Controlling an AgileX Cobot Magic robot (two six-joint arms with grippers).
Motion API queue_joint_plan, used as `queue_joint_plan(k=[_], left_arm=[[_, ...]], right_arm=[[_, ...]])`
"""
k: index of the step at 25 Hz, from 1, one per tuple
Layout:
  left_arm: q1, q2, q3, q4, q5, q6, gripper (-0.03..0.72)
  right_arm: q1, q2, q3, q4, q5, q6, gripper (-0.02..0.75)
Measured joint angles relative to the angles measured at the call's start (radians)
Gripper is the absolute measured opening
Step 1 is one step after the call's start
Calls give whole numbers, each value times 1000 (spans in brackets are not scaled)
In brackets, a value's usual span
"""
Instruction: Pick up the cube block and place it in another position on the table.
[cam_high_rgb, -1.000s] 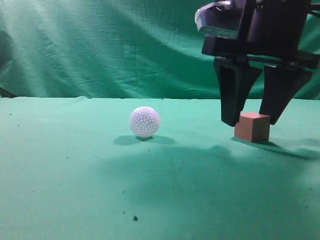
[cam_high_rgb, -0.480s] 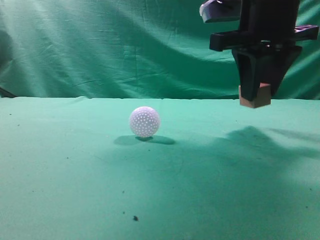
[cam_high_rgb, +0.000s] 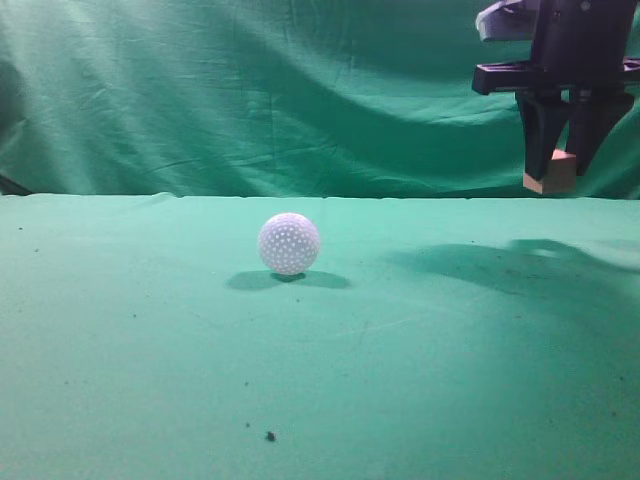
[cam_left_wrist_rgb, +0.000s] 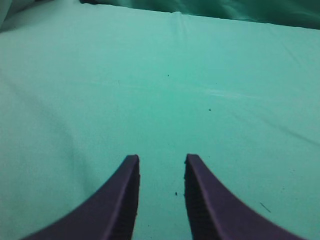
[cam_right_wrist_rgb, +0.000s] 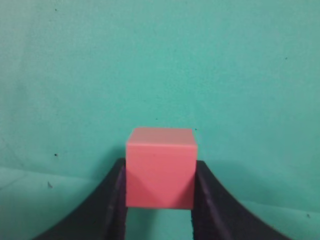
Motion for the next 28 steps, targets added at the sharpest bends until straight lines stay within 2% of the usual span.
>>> queue_joint_plan(k=[9,11,14,20,24,25,28], left_arm=[[0,0,0,0,0,0,262],[0,0,0,0,0,0,262],[0,0,0,0,0,0,262],[0,0,0,0,0,0,262],[0,0,0,0,0,0,262],[0,0,0,0,0,0,262],[0,0,0,0,0,0,262]], right_arm=[[0,47,0,43,-45,-7,226],[0,49,-2,43,-46,-7,384],[0,49,-5,43,-46,-7,503],[0,35,-114,63,137,-7,498],[0,-66,-144,66,218,-7,155],[0,-105,-146,67,231,-7,91],[0,-223,-147,67,277,-7,0]])
